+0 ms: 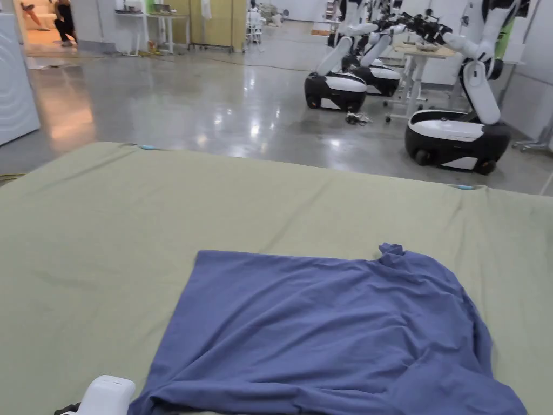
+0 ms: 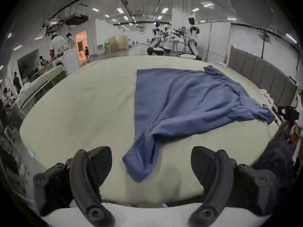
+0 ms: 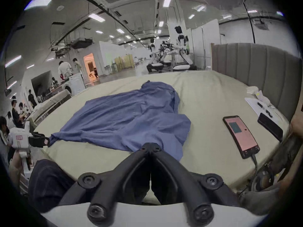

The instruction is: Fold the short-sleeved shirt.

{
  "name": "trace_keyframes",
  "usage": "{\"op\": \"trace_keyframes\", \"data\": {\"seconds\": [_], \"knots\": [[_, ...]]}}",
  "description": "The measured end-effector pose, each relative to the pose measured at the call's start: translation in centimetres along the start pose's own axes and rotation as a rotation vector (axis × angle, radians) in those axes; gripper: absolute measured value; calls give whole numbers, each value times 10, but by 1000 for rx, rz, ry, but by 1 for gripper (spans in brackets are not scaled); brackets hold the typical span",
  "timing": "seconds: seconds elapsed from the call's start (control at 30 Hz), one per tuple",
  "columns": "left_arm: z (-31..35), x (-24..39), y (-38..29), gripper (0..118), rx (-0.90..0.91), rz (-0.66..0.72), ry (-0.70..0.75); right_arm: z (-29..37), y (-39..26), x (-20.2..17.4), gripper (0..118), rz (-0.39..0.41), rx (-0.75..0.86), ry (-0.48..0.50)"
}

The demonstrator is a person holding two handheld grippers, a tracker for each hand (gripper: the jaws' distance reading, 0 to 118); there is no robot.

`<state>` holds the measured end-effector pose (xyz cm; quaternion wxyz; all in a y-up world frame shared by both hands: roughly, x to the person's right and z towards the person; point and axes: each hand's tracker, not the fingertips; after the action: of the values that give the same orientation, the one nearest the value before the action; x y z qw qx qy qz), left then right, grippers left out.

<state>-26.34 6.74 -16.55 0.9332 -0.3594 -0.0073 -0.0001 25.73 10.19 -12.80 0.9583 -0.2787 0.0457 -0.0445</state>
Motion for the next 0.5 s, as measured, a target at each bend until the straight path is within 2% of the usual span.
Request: {"op": "trace_keyframes", "data": {"seconds": [0.03, 0.07, 0.1, 0.13, 0.17, 0.2, 0.3, 0.33, 0.37, 0.4, 0.43, 0.5], "knots": [[-8, 2, 2, 98, -12, -5, 12, -2, 1, 2, 4, -4, -5, -3], [-13, 3, 3, 90, -17, -10, 22, -4, 1, 4, 4, -10, -12, -4], [-18, 2, 5, 60, -23, -9, 28, -6, 2, 6, 4, -17, -22, -9], [-20, 2, 6, 23, -28, 7, 37, -8, 3, 8, 4, -20, -26, -18], [-19, 1, 6, 7, -11, 24, 30, -9, 2, 11, 4, -21, -28, -24], [-17, 3, 9, 7, -38, 41, -20, -11, 3, 12, 4, -22, -31, -34], [-12, 5, 13, 6, -43, -2, 6, -16, 4, 17, 5, -16, -53, -53], [-8, 4, 13, 6, -39, 6, 4, -18, 4, 17, 12, -11, -58, -52], [-4, 3, 14, 6, -27, 18, -3, -21, 3, 17, 28, 1, -67, -48], [-1, 3, 16, 6, -18, 26, -7, -25, 1, 16, 64, 18, -94, -34], [2, 3, 17, 6, -15, 27, -8, -30, -1, 15, 91, 33, -135, -20], [6, 8, 19, 6, -10, 17, -14, -34, -6, 11, 101, 54, -122, -10]]}}
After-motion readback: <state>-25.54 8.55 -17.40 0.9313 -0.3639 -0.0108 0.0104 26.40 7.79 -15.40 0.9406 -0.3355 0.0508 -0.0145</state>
